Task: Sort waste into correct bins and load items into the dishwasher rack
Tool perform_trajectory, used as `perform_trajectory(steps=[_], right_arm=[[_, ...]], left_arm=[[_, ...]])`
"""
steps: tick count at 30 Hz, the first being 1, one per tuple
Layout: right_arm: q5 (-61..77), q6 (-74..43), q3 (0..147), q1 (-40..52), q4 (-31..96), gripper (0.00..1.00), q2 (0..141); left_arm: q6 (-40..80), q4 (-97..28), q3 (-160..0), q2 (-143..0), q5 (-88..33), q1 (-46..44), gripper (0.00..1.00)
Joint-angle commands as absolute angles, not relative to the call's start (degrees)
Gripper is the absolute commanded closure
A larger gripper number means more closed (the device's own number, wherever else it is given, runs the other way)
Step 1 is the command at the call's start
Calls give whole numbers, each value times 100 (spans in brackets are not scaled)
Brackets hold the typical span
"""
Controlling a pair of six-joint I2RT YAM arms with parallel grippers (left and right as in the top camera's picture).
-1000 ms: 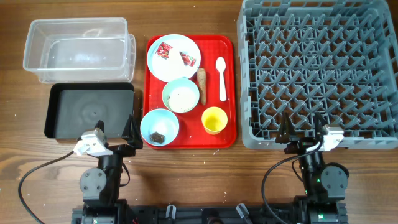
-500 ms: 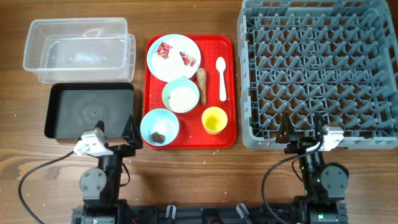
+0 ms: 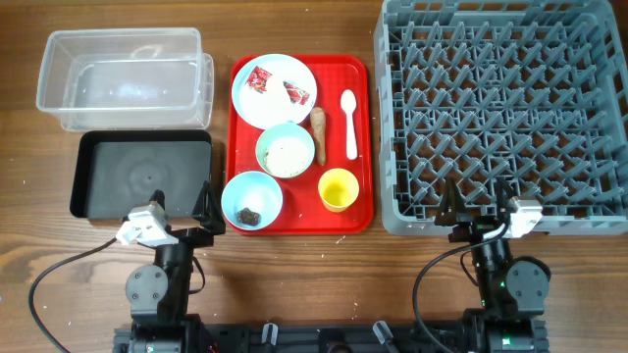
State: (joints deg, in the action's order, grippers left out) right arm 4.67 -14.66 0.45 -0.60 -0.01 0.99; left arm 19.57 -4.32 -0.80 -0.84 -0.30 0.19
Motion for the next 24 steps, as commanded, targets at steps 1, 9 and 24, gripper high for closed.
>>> perform_trajectory(steps=[1,9,24], right_arm=[[412,-1391,34,-84,-16,0,80],[390,-1393,34,-84,-30,0,80],[1365,-1345,346,-84,-729,0,82]], left_arm=[[1846,-427,-36,-16,-56,64,0],[1848,-425,-36,-16,-56,64,0],[1846,54,-425,-16,-554,60,0]])
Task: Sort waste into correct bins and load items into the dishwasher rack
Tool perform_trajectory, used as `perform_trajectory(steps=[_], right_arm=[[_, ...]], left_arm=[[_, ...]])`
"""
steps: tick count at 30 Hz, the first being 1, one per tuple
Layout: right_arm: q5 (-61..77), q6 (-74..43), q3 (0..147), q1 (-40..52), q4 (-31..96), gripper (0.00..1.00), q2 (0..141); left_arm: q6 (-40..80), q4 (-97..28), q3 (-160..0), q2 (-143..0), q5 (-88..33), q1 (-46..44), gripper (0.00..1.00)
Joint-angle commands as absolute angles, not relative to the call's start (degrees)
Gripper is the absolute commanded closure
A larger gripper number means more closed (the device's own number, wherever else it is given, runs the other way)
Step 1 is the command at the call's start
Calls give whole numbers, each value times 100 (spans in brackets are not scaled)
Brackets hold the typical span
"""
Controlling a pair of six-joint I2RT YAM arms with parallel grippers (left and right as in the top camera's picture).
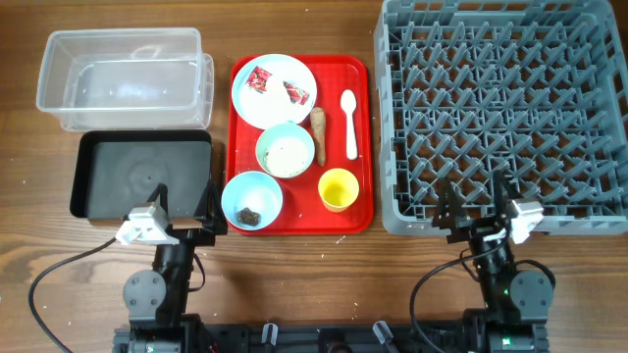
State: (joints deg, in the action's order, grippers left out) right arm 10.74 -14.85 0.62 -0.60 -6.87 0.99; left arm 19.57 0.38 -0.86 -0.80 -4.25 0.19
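A red tray [363, 211] holds a white plate [274, 93] with two red wrappers [260, 79], a carrot piece [319, 134], a white spoon [349, 124], a light blue bowl [285, 150] with pale residue, a second blue bowl [251, 201] with a dark scrap, and a yellow cup [338, 189]. The grey dishwasher rack [500, 113] fills the right. My left gripper [186, 208] stands open at the black bin's near right corner. Over the rack's near edge, my right gripper [474, 196] is open. Neither holds anything.
A clear plastic bin [123, 78] sits at the far left, with a black bin [142, 175] just in front of it. Both arm bases and cables occupy the table's near edge.
My right gripper has shifted slightly farther over the rack's near edge and tilted a little. The left gripper and all items on the tray are unchanged.
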Motion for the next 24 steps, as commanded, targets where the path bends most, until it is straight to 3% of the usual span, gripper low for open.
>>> perform_trajectory(steps=[1,10,24], right_arm=[[1367,-1251,440,-84,-727,0,104],[1455,-438,2331,-84,-285,0,1761],[1774,-148,5948,-84,2832,0,5207]], left_arm=[[1841,43,-593,-47,-554,60,0],[1833,-255,-2438,-1944,-711,60,0],[744,-2958,-7662,-7710,-1518,-283,0]])
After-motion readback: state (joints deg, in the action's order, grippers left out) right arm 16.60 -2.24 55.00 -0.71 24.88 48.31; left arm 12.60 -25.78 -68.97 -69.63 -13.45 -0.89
